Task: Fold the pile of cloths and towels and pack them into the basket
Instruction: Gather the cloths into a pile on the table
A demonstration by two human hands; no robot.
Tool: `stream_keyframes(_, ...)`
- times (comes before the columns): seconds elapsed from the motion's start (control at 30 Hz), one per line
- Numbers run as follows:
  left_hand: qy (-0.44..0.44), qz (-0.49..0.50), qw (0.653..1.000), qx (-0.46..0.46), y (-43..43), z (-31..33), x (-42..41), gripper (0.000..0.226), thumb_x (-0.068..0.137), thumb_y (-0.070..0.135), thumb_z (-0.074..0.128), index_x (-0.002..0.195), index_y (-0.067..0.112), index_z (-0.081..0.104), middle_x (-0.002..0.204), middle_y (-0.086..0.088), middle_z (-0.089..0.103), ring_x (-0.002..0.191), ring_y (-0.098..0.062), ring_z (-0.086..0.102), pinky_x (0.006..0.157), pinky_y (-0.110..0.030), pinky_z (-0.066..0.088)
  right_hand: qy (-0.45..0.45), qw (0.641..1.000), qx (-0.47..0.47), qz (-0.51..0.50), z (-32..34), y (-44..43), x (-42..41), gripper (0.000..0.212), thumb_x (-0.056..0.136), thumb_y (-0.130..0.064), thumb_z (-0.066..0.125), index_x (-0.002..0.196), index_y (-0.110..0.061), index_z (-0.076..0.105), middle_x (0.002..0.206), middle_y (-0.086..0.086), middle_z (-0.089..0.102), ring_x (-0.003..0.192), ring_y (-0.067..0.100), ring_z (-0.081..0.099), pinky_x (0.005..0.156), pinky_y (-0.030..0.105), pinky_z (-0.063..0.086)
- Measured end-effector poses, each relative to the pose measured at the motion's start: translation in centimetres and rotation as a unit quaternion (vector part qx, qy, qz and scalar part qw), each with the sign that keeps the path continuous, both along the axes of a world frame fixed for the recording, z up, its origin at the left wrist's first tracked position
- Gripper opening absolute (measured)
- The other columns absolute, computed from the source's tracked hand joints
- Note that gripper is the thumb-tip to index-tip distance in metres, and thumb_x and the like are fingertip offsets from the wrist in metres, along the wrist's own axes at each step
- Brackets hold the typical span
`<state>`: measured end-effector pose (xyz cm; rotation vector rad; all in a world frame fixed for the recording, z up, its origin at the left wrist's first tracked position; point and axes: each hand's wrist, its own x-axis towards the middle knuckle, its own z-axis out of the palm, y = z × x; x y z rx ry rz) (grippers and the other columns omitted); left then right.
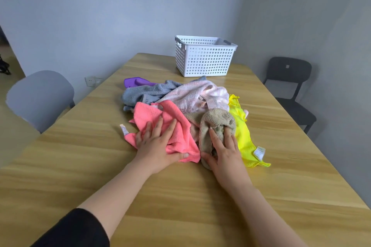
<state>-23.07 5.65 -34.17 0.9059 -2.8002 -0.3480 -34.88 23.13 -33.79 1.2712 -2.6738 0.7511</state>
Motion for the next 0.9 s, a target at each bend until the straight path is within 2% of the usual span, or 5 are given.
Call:
stream_keyframes(0.3, 0.041, -0.003, 0.999, -0.015, -4.0, -0.6, -4.9, 0.108, 0.047, 0.093, 0.024, 0.140, 0.053, -0.015, 0.158, 0.006, -0.016, 0.146, -0.028, -0.007, 0.115, -0.052, 0.007, 0.018, 1.000, -0.019, -0.016, -0.8, -4.1, -4.7, 0.069, 0.089, -0.044, 0.058, 0.149, -0.029, 0.026, 0.159, 0.012, 0.004, 0.145, 0.036, 0.010, 0.114, 0.051, 0.022)
stream_keyframes(0.47, 0.181, -0.024, 0.983, 0.025, -3.5, -0.6, -3.8, 0.108, 0.050, 0.078, 0.044, 0.147, 0.044, 0.008, 0.159, 0.002, 0.006, 0.146, -0.022, 0.006, 0.115, -0.052, 0.010, -0.012, 0.998, -0.058, 0.016, -0.6, -3.5, -4.7, 0.065, 0.087, -0.041, 0.063, 0.145, -0.029, 0.035, 0.158, 0.012, 0.012, 0.145, 0.033, 0.014, 0.115, 0.048, 0.024)
stream_keyframes(0.63, 0.362, -0.059, 0.930, -0.006, -0.6, 0.3, -1.8, 0.065, 0.067, 0.046, 0.059, 0.127, 0.021, 0.054, 0.141, 0.000, 0.043, 0.129, -0.024, 0.041, 0.107, -0.047, 0.033, -0.060, 0.977, -0.203, 0.027, 3.8, -0.8, -4.3, 0.025, 0.082, -0.033, 0.071, 0.107, -0.030, 0.069, 0.131, -0.012, 0.046, 0.116, 0.003, 0.048, 0.090, 0.013, 0.038)
stream_keyframes(0.73, 0.418, -0.074, 0.905, -0.001, 1.7, 1.8, -0.8, 0.042, 0.072, 0.034, 0.060, 0.108, 0.013, 0.065, 0.117, 0.002, 0.058, 0.113, -0.015, 0.052, 0.102, -0.029, 0.037, 0.045, 0.972, -0.231, 0.002, 6.2, -0.2, -4.3, 0.012, 0.081, -0.023, 0.073, 0.091, -0.022, 0.067, 0.101, -0.007, 0.059, 0.093, 0.016, 0.057, 0.078, 0.022, 0.043)
stream_keyframes(0.9, 0.417, -0.087, 0.904, 0.039, 3.4, 3.8, 0.6, 0.027, 0.076, 0.032, 0.060, 0.096, 0.016, 0.066, 0.095, 0.007, 0.061, 0.094, -0.010, 0.057, 0.089, -0.025, 0.044, 0.059, 0.991, -0.122, 0.009, 7.8, -2.4, -5.5, 0.034, 0.085, -0.019, 0.067, 0.118, -0.016, 0.063, 0.121, 0.002, 0.058, 0.110, 0.026, 0.050, 0.090, 0.031, 0.039)
